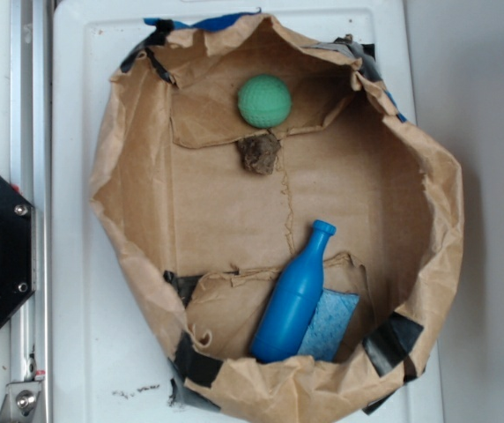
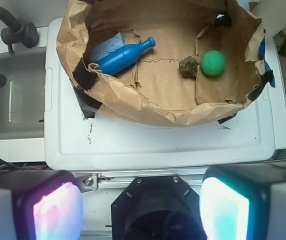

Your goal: Grab the rock.

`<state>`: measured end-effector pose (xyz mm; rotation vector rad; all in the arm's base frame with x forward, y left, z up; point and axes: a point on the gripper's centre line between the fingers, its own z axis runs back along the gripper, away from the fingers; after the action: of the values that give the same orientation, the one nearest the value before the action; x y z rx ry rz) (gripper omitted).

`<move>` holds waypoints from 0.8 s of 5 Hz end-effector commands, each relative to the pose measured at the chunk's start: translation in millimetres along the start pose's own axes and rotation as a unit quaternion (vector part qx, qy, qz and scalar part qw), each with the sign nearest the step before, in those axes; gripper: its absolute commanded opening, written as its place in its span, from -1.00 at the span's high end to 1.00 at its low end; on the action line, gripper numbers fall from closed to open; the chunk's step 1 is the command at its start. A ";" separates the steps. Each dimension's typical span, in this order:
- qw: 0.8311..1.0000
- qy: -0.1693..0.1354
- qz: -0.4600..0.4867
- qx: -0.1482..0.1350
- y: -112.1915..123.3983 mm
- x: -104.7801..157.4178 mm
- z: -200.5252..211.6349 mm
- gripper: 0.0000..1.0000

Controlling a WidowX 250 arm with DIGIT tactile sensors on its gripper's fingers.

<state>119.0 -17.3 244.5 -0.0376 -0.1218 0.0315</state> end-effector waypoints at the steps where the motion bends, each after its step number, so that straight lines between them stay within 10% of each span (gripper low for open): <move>1: 1.000 0.000 0.000 0.000 0.0 0.0 0.0 -1.00; 4: 0.997 -0.006 0.069 -0.020 16.9 123.8 -8.9 -1.00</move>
<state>239.9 -3.8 235.4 -0.0835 -0.0839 0.1568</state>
